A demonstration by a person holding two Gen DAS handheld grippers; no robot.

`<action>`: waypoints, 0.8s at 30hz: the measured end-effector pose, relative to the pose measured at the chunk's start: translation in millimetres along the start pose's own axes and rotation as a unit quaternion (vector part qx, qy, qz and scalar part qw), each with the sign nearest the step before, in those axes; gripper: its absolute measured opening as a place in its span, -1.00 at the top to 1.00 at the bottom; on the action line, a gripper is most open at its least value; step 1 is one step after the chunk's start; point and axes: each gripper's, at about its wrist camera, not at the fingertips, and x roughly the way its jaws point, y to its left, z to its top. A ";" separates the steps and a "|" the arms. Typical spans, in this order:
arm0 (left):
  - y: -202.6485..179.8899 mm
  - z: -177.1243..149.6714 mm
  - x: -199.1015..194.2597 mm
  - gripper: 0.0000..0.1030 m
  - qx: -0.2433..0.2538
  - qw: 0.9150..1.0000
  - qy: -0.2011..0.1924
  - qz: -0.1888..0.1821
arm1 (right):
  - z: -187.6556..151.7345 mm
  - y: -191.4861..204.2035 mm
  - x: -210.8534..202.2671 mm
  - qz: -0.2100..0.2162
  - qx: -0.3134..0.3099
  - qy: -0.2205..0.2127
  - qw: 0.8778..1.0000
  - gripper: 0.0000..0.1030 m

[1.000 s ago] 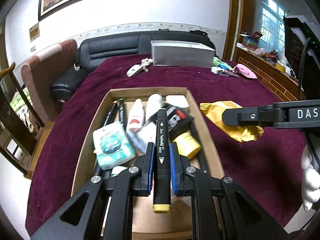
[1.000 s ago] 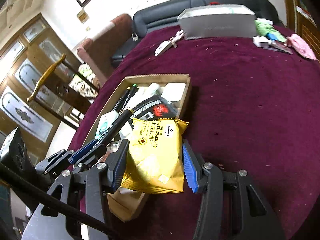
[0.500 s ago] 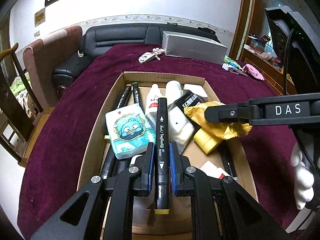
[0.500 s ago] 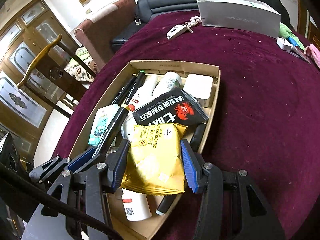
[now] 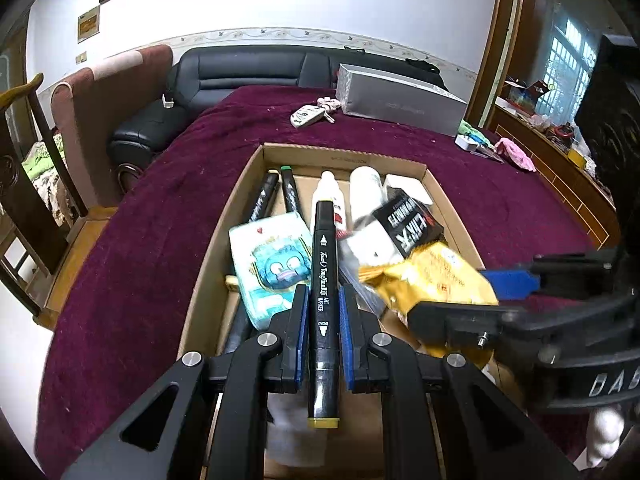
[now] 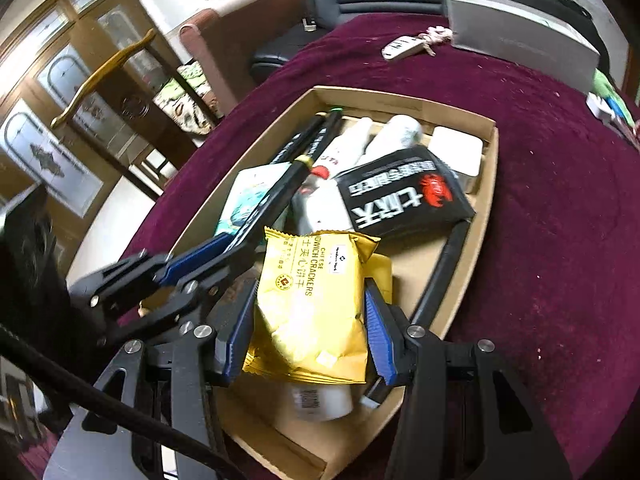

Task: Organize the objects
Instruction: 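Lower the marker and cracker packet into the box and open both grippers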

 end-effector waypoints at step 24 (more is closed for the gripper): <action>14.3 54.8 61.5 0.77 -0.015 0.998 0.065 -0.021 | -16.9 39.4 28.3 0.020 -0.055 0.047 0.997 0.05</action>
